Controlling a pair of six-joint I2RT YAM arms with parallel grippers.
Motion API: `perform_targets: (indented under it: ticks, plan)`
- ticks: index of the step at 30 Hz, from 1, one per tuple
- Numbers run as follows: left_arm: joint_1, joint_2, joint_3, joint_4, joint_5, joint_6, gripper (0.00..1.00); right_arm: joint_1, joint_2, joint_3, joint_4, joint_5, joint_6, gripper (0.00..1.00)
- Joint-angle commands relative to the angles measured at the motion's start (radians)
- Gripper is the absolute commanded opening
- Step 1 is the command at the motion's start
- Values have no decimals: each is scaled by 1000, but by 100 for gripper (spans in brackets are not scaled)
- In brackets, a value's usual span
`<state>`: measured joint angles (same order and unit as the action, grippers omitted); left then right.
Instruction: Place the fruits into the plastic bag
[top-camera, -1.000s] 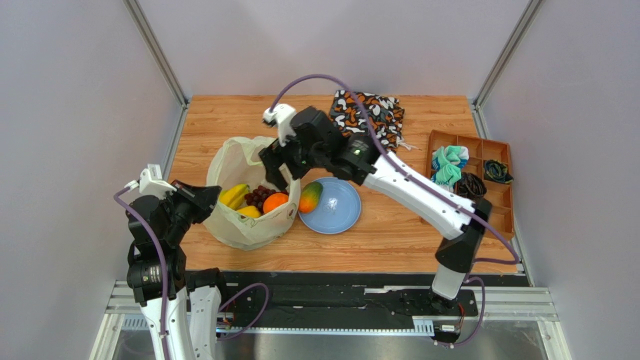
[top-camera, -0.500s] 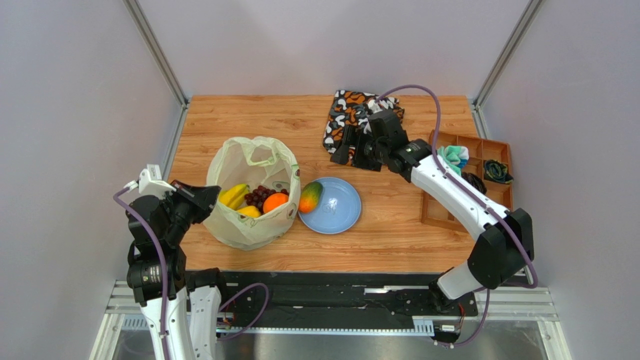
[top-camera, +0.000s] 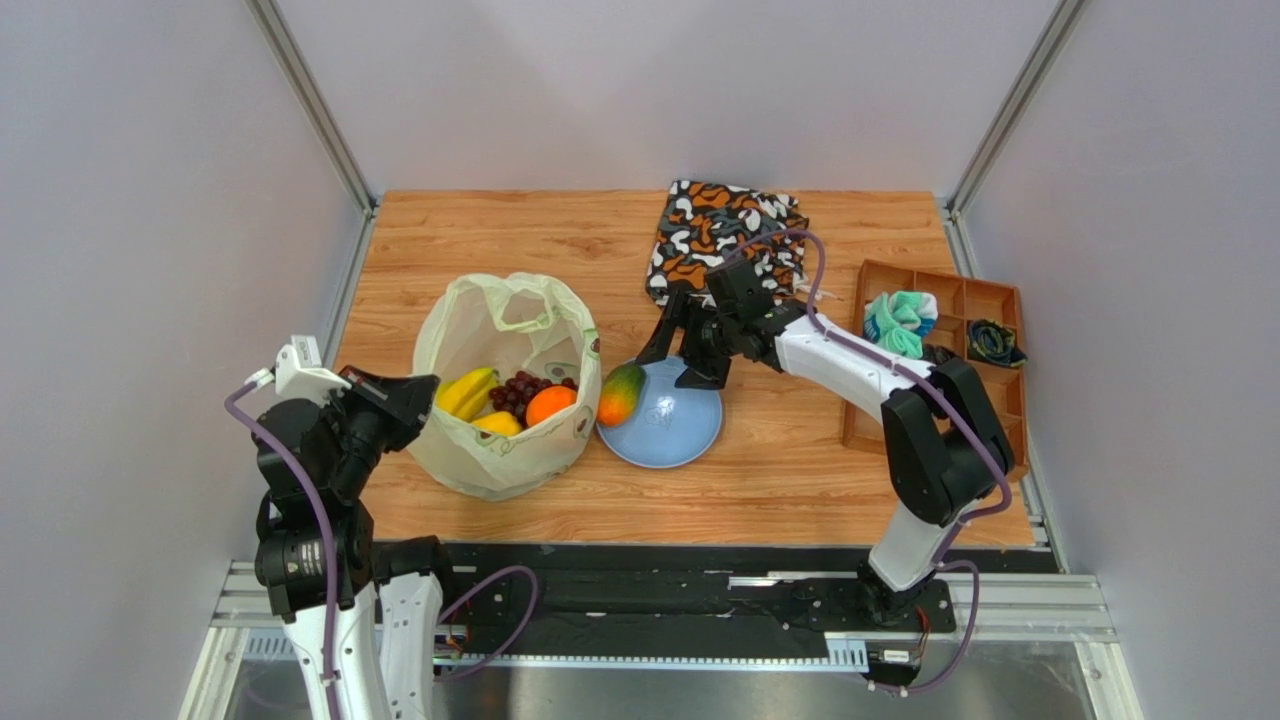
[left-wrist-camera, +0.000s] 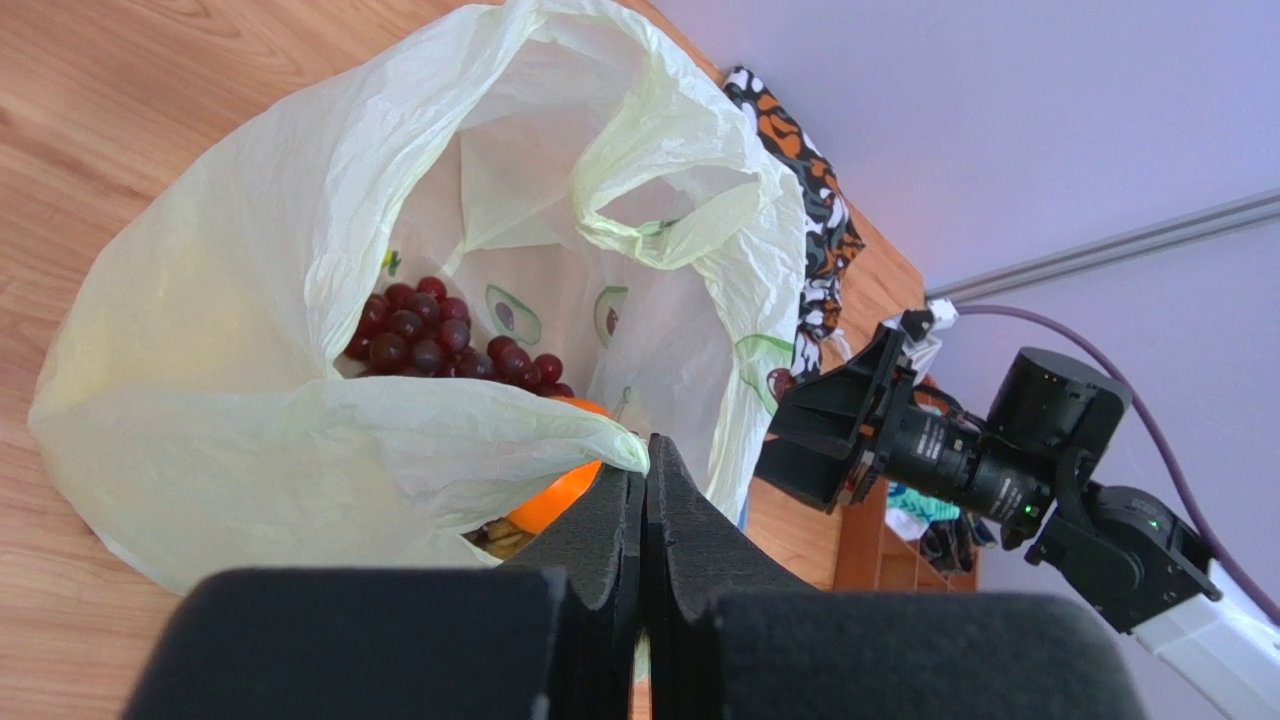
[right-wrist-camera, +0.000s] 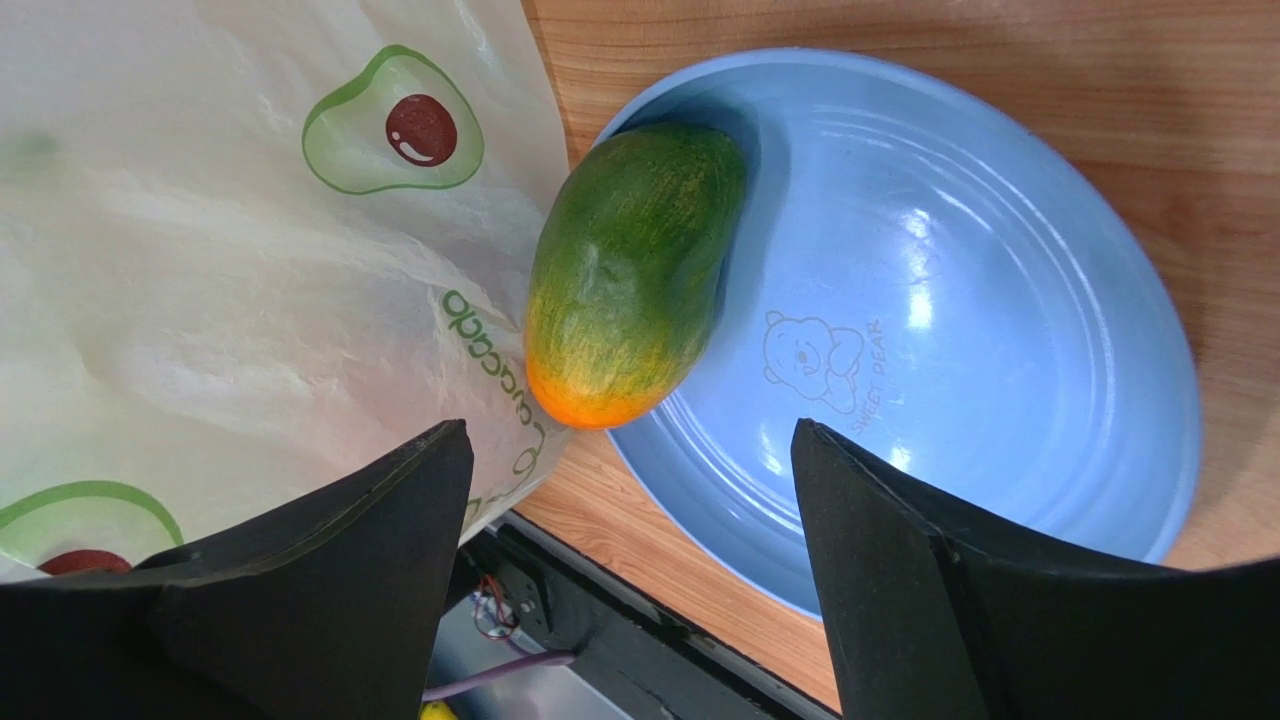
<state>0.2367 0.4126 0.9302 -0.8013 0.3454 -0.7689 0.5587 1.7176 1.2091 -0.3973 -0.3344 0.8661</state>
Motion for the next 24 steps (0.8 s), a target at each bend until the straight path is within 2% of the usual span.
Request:
perform_targets:
  ticks: [1,24]
  plan:
    - [-2,-5,-17,1,-5,-9,0,6,34,-42,107,-61,88,81]
    - [0,6,-28,25,-14,-13,0,73,215,32,160,-89,137,79]
